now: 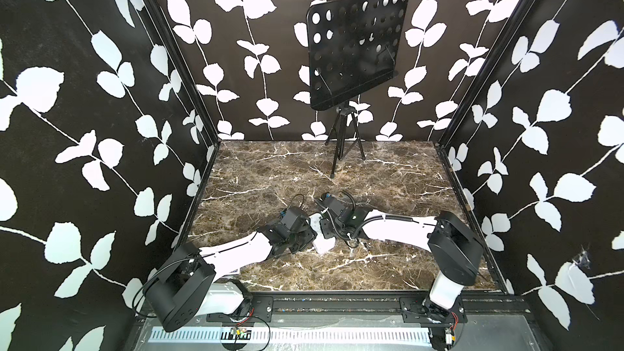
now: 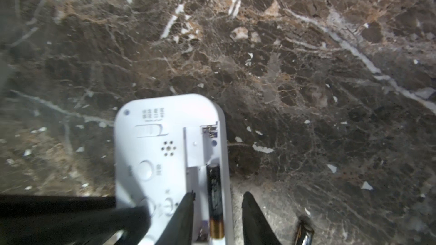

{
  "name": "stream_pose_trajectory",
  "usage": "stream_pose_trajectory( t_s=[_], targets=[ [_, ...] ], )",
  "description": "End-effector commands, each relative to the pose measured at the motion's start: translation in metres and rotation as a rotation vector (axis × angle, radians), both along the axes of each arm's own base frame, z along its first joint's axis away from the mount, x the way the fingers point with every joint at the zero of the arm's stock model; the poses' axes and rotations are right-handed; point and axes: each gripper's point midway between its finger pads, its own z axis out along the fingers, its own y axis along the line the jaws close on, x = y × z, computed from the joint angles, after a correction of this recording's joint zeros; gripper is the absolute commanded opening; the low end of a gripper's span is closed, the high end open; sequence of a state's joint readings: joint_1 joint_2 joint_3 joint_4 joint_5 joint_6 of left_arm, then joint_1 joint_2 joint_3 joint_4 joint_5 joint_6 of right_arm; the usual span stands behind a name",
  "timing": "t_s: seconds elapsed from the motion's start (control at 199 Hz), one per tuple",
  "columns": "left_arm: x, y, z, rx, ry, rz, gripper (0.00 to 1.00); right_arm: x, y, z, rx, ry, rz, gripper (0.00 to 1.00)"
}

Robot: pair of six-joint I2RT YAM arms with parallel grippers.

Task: Insert the battery into the alarm
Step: Install the battery in the alarm.

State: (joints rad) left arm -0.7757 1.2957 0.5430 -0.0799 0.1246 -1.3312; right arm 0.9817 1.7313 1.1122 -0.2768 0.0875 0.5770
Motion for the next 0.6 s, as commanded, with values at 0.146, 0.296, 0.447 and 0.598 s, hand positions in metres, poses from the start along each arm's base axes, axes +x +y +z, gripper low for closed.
stream_pose_trajectory(
  t_s=[0.146,0.296,0.447,0.598],
  targets=[
    [-0.025,0.03,-0.028,0.16,0.117,-0.016,0.48,-0.011,-0.009,0.032,0.046,-0.022,0.031,0.35],
    [-0.011,0.034,-0.012,0.158,0.081,0.007,0.55,-0.02,-0.02,0.013,-0.004,0.011,0.045,0.32],
    [0.015,0.047,0.005,0.163,0.032,0.052,0.51,-0.022,-0.028,-0.001,-0.057,0.026,0.058,0.27],
    [0.04,0.054,0.016,0.178,-0.001,0.066,0.45,-0.022,-0.031,-0.006,-0.075,0.031,0.064,0.25]
  ],
)
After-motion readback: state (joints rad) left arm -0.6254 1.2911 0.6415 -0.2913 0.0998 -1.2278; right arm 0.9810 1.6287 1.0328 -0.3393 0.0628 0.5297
